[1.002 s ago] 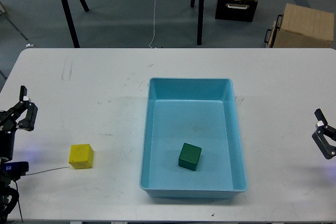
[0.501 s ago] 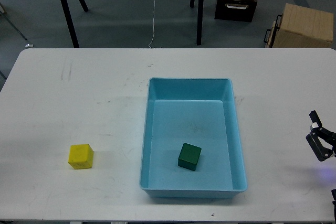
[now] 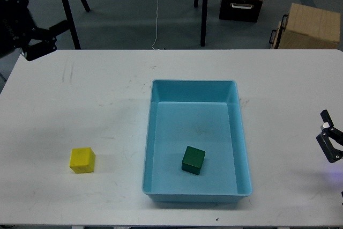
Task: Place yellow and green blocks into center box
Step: 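Swing the left gripper out and bring it toward the yellow cube, then lower the left gripper over the yellow cube and close it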
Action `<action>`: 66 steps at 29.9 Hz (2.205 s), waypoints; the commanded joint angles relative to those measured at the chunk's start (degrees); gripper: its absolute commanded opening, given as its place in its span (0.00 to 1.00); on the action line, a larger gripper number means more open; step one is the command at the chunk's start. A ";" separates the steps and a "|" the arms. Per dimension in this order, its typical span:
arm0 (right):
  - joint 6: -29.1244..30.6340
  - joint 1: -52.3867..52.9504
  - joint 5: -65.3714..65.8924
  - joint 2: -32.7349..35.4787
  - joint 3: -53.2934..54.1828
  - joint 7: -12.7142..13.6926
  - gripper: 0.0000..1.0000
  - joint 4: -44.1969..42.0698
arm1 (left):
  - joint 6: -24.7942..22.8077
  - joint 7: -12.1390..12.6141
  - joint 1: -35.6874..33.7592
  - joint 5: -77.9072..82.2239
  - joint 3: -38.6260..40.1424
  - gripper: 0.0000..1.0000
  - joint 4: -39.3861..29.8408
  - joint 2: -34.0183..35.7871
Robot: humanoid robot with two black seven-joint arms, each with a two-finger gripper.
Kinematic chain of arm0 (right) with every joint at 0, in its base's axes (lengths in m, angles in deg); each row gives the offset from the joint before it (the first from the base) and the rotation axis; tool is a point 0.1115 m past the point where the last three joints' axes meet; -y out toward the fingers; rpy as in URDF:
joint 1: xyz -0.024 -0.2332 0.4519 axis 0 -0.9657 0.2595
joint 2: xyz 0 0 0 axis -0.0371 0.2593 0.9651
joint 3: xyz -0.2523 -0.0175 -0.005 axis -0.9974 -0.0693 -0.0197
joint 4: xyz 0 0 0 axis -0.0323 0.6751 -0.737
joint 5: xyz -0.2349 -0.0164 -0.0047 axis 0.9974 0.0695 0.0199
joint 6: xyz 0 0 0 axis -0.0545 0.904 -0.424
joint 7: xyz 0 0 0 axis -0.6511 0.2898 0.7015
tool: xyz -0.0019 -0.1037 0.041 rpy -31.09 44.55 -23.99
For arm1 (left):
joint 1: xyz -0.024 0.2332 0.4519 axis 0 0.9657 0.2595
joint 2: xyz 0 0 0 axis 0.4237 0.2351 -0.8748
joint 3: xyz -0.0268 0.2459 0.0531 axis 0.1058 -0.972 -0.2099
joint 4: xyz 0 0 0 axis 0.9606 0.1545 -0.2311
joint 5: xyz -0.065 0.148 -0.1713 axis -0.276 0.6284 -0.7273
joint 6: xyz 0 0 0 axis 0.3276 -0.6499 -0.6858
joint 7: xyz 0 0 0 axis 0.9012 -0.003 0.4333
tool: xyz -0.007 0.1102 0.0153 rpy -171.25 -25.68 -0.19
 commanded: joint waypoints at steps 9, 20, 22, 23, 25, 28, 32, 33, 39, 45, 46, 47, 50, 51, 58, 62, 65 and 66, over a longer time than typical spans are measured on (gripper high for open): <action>-0.01 0.36 0.11 -0.17 -0.73 -0.05 1.00 -0.28 | 0.02 1.25 -14.44 16.86 -29.51 1.00 -7.70 -4.00; -0.01 0.62 0.11 -0.08 -0.73 -0.05 1.00 -0.81 | 0.02 1.60 -14.18 34.29 -40.78 1.00 -10.07 -5.94; -0.01 0.62 0.11 -0.17 -0.73 -0.05 1.00 -0.81 | 0.02 1.60 -13.57 34.46 -41.66 1.00 -9.90 -6.38; -0.01 0.62 0.11 -0.17 -0.73 -0.05 1.00 -0.81 | 0.02 1.60 -13.21 34.73 -41.84 1.00 -9.72 -6.82; -0.01 0.62 0.11 -0.17 -0.73 -0.05 1.00 -0.81 | 0.02 1.60 -12.16 35.25 -41.84 1.00 -9.11 -7.17; -0.01 0.62 0.11 -0.08 -0.73 -0.05 1.00 -0.81 | 0.02 1.60 -11.89 35.78 -41.75 1.00 -7.97 -7.17; -0.01 0.62 0.11 -0.08 -0.73 0.12 1.00 -0.90 | 0.02 1.51 -11.89 35.87 -41.67 1.00 -6.56 -7.08; -0.01 0.62 0.11 -0.17 -0.73 -0.05 1.00 -0.98 | 0.02 1.51 -11.89 35.87 -41.67 1.00 -6.04 -7.17; 0.13 0.62 0.11 -0.08 -0.82 0.12 1.00 -1.69 | 0.02 1.51 -11.63 35.96 -41.75 1.00 -2.52 -8.31; 0.13 0.62 0.11 -0.08 -0.73 0.12 1.00 -1.78 | 0.02 1.51 -9.96 37.01 -41.75 1.00 1.17 -10.59; 0.13 0.62 0.11 -0.08 -0.73 0.12 1.00 -1.78 | 0.02 1.51 -9.52 37.19 -41.75 1.00 1.70 -11.12; 0.13 0.62 0.11 -0.08 -0.73 0.12 1.00 -1.78 | 0.02 1.51 -9.17 37.28 -41.75 1.00 2.05 -11.30; 0.13 0.62 0.11 -0.08 -0.73 0.12 1.00 -1.78 | 0.02 1.60 -7.94 37.28 -41.49 1.00 2.84 -11.83; 0.13 0.62 0.11 0.00 -0.73 -0.05 1.00 -1.78 | 0.02 1.60 -7.68 37.28 -41.49 1.00 3.11 -12.00; 0.13 0.62 0.11 0.01 -0.73 0.12 1.00 -1.78 | 0.02 1.60 -5.92 39.38 -41.58 1.00 3.81 -12.27; 0.13 0.62 0.11 0.01 -0.73 0.12 1.00 -1.78 | 0.02 1.60 -5.13 40.70 -41.40 1.00 2.06 -11.74; 0.13 0.54 0.11 0.01 -0.73 0.12 1.00 -1.78 | 0.51 1.60 -5.13 40.97 -41.49 1.00 0.13 -10.69; 0.13 0.54 0.11 0.01 -0.73 0.12 1.00 -1.69 | 0.51 1.60 -5.13 40.97 -41.49 1.00 -0.05 -10.34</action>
